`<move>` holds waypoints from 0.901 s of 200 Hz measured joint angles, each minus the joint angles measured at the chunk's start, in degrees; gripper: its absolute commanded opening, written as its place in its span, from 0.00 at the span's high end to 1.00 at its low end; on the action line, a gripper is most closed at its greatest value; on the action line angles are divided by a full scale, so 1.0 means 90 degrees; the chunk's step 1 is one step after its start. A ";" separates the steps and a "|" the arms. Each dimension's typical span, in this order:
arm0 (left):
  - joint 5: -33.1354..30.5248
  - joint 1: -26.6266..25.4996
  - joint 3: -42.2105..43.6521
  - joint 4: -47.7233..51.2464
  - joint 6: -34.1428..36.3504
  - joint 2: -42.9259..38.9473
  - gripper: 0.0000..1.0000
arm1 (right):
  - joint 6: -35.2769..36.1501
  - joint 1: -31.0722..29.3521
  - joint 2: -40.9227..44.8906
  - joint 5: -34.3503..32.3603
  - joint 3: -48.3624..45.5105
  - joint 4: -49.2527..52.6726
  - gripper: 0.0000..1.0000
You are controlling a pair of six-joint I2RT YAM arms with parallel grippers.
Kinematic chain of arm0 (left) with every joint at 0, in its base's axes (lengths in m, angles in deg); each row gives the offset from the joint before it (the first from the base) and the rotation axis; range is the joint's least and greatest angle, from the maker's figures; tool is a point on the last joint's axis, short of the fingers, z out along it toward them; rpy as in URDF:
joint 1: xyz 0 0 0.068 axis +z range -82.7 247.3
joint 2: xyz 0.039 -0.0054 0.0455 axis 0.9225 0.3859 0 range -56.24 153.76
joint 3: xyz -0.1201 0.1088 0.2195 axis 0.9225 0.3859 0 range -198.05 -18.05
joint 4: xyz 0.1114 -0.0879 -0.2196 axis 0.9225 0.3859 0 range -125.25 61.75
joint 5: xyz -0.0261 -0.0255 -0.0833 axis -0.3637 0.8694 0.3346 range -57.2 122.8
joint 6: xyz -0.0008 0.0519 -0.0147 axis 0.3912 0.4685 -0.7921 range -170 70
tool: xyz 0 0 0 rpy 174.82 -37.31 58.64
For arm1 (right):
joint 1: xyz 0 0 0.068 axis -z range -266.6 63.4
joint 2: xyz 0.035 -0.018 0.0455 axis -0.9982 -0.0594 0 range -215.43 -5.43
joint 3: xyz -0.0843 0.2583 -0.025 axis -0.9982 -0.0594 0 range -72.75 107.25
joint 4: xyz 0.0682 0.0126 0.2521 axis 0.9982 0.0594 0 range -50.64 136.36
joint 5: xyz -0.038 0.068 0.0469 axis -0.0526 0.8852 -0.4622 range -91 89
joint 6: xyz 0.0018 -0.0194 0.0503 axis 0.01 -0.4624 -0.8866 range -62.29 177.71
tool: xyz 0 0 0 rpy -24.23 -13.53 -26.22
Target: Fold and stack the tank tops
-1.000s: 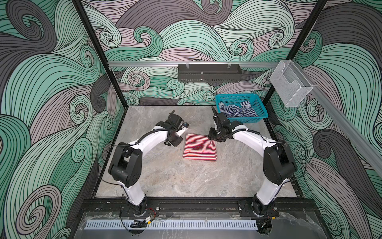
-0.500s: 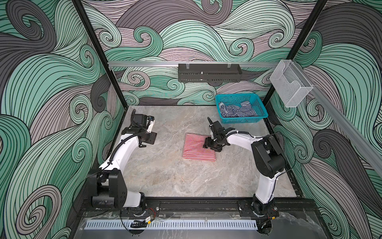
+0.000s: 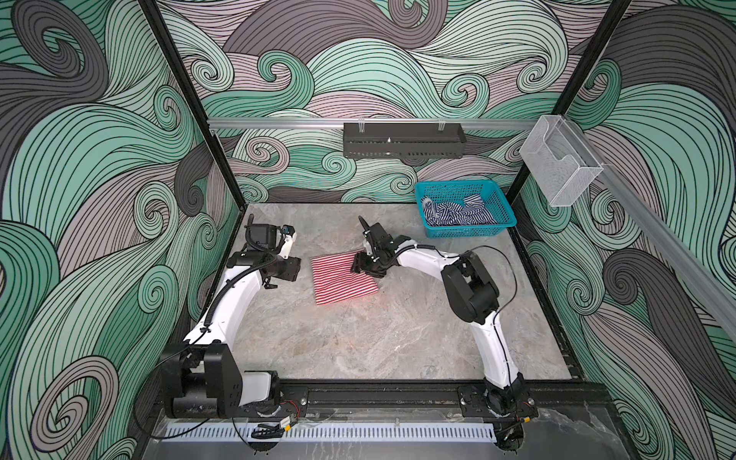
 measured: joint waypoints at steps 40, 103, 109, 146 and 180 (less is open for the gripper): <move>0.0075 0.0000 -0.0175 0.0027 0.0027 0.0153 0.34 | -0.0384 -0.0787 -0.1178 0.0410 0.1848 0.0085 0.32; 0.0835 -0.0165 -0.0240 -0.0046 0.0102 0.0668 0.28 | -0.0551 -0.0848 0.0083 0.0335 0.0032 -0.0017 0.32; 0.0862 -0.0253 -0.0272 -0.0066 0.0102 0.0787 0.28 | -0.0539 -0.0704 0.0362 0.0270 -0.0321 -0.0015 0.32; 0.0964 -0.1144 -0.0420 -0.0083 0.0126 0.1564 0.28 | -0.0384 0.0483 0.2137 -0.0192 -0.2356 -0.0175 0.32; 0.0976 -0.2144 -0.0908 0.0022 0.0175 0.2535 0.29 | -0.0262 0.0818 0.2965 -0.0510 -0.3237 -0.0136 0.32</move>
